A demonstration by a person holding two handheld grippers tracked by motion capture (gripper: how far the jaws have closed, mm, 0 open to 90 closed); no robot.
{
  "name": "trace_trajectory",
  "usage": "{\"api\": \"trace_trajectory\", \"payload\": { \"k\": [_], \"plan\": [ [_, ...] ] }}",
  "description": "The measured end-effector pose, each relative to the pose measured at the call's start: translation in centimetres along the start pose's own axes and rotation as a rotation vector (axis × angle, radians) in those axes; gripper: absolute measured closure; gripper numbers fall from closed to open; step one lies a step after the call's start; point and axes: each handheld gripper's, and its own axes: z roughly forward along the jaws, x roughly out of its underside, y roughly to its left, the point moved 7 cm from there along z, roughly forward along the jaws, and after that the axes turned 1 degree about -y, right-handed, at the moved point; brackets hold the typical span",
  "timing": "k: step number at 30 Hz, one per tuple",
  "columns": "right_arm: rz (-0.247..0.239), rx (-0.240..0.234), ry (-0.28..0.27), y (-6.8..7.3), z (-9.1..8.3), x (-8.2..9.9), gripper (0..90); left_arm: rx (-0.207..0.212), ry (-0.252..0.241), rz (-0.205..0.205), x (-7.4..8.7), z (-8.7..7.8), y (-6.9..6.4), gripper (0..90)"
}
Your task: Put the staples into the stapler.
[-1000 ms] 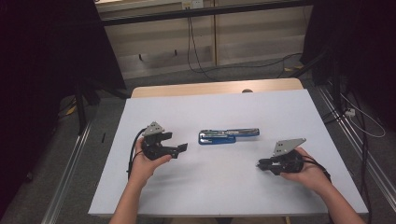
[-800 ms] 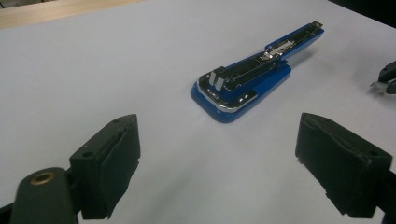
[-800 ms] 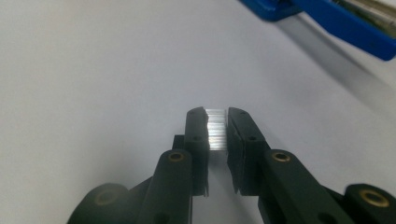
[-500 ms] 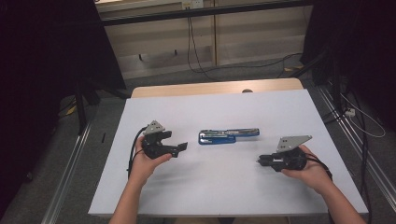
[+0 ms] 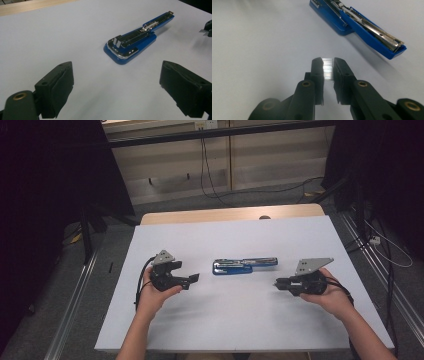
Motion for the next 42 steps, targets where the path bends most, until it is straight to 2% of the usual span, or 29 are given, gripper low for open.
{"api": "trace_trajectory", "payload": {
  "k": [9,16,23,30,42],
  "plan": [
    [-0.018,-0.022,-0.018,-0.5,0.7,-1.8,79.5,0.000,-0.005,-0.011,0.4,-0.6,-0.1,12.1],
    [-0.052,-0.023,0.001,-1.3,1.1,-3.6,79.5,-0.006,0.002,-0.009,1.0,-0.8,-0.1,12.1],
    [-0.070,-0.055,0.008,-1.3,1.7,-5.1,79.5,0.001,0.000,0.006,1.2,-1.1,-0.4,12.0],
    [-0.070,-0.074,0.009,-1.8,2.4,-6.1,79.5,0.002,-0.011,-0.016,1.4,-1.5,0.0,11.8],
    [-0.076,-0.116,0.021,-2.2,3.8,-7.7,79.5,-0.002,-0.017,-0.021,1.4,-1.6,0.2,11.8]
  ]
}}
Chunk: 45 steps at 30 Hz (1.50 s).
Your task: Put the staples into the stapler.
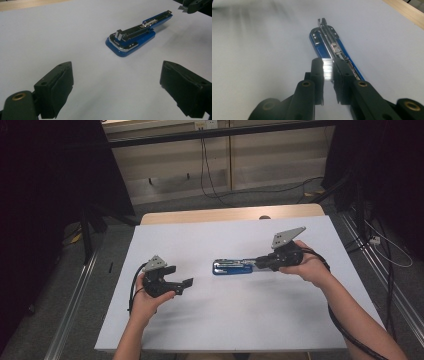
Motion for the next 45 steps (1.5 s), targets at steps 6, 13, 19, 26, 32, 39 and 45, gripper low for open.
{"api": "trace_trajectory", "payload": {
  "k": [6,13,19,26,32,39,45],
  "plan": [
    [-0.005,-0.013,0.001,-0.3,0.5,-0.6,79.5,0.001,0.001,-0.001,0.0,0.0,0.0,11.8],
    [-0.005,-0.024,-0.005,-0.5,1.0,-1.2,79.5,-0.002,-0.007,-0.008,-0.1,-0.4,0.2,11.8],
    [-0.011,-0.033,-0.004,-0.5,1.4,-1.6,79.5,-0.004,-0.005,-0.008,0.0,-0.5,0.3,11.8],
    [-0.018,-0.044,0.000,-0.7,2.1,-2.0,79.5,0.002,0.013,0.003,0.3,-0.4,0.0,11.7],
    [-0.023,-0.057,-0.007,-0.7,2.6,-2.6,79.5,-0.002,0.023,0.008,0.6,-0.5,0.1,11.0],
    [-0.031,-0.071,-0.010,-0.9,3.5,-3.2,79.5,-0.006,0.033,0.008,0.8,-0.6,0.2,10.7],
    [-0.039,-0.078,-0.003,-1.0,4.4,-3.4,79.5,-0.003,0.034,0.011,0.8,-0.5,0.2,10.7]
  ]
}}
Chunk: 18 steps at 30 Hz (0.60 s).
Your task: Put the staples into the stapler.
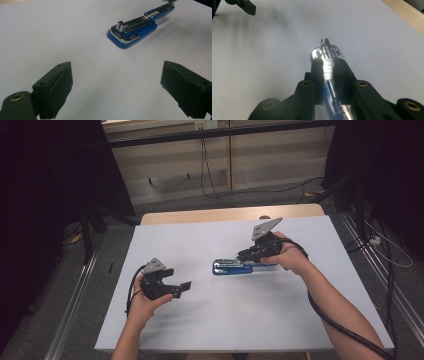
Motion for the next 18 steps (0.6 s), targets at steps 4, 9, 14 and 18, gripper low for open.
{"api": "trace_trajectory", "payload": {
  "k": [4,9,14,18],
  "plan": [
    [-0.013,-0.004,0.003,-0.1,0.4,-0.2,79.5,-0.002,-0.003,0.002,0.0,-0.1,0.0,10.7],
    [-0.014,-0.009,0.000,-0.3,0.7,-0.5,79.5,-0.002,0.001,-0.003,0.1,0.0,0.0,10.7],
    [-0.019,-0.013,0.003,-0.5,1.0,-0.5,79.5,0.000,0.008,0.001,0.1,0.1,-0.1,10.7],
    [-0.018,-0.019,0.002,-0.5,1.3,-0.5,79.5,-0.003,0.011,0.005,0.2,0.1,0.0,10.7]
  ]
}}
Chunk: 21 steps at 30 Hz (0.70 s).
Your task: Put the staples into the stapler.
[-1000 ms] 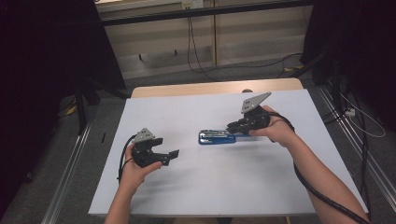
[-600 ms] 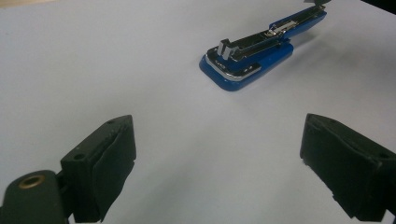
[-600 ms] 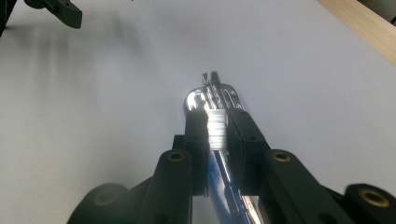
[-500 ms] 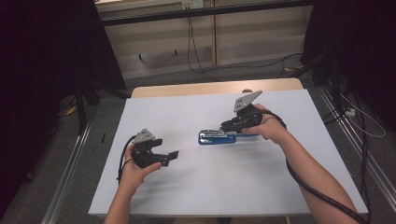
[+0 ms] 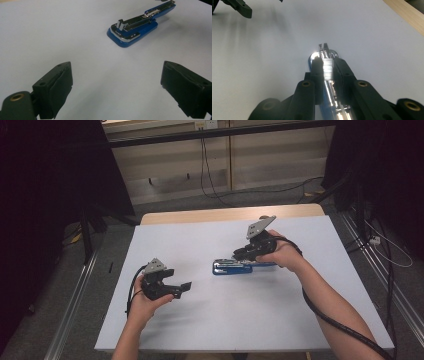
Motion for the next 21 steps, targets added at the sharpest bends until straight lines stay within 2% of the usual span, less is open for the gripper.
{"api": "trace_trajectory", "payload": {
  "k": [12,21],
  "plan": [
    [-0.011,-0.006,0.001,-0.4,0.8,-0.1,79.5,-0.003,0.008,0.002,0.1,0.1,-0.1,10.7],
    [-0.029,-0.028,0.016,-0.3,1.7,-0.3,79.5,-0.007,0.008,-0.002,0.1,0.1,0.0,10.7]
  ]
}}
